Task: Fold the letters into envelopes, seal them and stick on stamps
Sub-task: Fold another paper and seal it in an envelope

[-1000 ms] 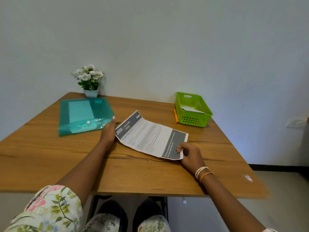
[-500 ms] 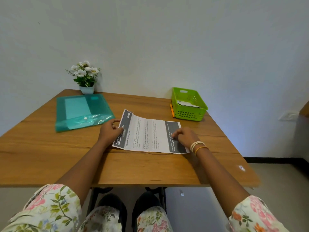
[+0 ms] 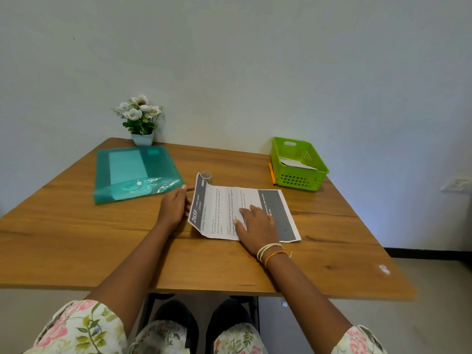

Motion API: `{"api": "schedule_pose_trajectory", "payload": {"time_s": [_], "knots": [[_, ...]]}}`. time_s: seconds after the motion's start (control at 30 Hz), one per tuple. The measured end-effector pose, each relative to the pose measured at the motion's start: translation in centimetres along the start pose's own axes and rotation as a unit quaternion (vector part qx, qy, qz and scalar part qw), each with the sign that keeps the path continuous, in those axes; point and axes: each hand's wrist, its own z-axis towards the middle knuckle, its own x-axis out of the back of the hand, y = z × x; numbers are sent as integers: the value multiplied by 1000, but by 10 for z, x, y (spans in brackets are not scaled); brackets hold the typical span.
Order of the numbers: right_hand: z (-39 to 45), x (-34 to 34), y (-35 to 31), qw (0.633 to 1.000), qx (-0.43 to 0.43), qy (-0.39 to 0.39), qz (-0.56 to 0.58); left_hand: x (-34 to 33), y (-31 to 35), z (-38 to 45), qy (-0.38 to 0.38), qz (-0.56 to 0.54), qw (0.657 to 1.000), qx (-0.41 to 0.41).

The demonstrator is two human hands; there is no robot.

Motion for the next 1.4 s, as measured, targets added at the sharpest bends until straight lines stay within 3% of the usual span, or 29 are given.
{"api": "schedule_pose_trajectory", "payload": {"time_s": [0.13,0.37,0.63,0.73,0.87,1.03,1.17,1.3,1.4], "knots": [[-1,1,-1,1000,-2,4,1,-7,1,-7,-32,3,999,-6],[-5,5,-2,1000,2,11,7,-19,1,-24,-103,235,964,-72],[-9,10,-6,1000,-1,7,7,-29,5,-35,-96,417,893,-138],[-10,11,-7,1000,0,8,7,-38,7,-40,-74,437,886,-133],[-10,12,-7,1000,6,13,8,-62,26,-42,8,394,919,-14],[-11,11,-6,1000,8,21,10,-81,46,-31,20,417,905,79],[-11,11,-6,999,11,30,15,-79,51,-22,34,366,919,143],[-11,12,-6,999,9,27,20,-63,61,-12,4,283,920,272],[-12,12,-6,999,17,37,24,-53,64,-6,-29,171,934,313]]}}
